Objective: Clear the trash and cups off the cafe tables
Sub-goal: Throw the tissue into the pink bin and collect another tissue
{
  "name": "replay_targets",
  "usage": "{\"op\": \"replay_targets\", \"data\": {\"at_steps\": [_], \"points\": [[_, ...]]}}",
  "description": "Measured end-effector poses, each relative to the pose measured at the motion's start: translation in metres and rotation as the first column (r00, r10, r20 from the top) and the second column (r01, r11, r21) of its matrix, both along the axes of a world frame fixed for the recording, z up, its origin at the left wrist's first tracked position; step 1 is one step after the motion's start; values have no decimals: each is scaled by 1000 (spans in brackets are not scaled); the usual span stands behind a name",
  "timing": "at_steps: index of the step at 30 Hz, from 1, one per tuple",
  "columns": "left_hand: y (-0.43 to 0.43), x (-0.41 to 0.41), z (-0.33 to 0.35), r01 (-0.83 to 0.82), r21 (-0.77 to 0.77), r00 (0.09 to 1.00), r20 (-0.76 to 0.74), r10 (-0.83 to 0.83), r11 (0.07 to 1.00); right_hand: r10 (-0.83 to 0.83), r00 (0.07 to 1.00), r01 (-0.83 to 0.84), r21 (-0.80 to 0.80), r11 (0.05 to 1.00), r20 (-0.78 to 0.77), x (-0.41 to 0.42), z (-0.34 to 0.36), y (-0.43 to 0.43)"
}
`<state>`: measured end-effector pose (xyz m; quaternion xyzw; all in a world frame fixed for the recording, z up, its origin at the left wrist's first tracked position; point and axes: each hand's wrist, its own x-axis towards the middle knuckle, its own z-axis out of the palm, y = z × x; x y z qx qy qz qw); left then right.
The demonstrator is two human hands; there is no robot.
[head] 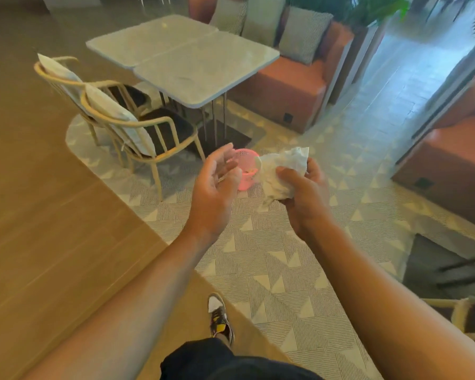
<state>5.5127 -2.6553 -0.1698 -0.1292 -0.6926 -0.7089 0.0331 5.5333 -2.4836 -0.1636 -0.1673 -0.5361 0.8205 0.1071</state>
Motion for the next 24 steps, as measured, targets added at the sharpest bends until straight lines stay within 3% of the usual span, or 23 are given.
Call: {"op": "replay_targets", "data": {"at_steps": [14, 24], "points": [[16, -260, 7, 36, -39, 999, 6, -35, 999, -122, 992, 124, -74, 990, 28, -246, 0, 34], [106, -440, -28, 16, -102, 999, 50, -11, 995, -108, 988, 120, -101, 988, 114, -434, -53, 116]]}}
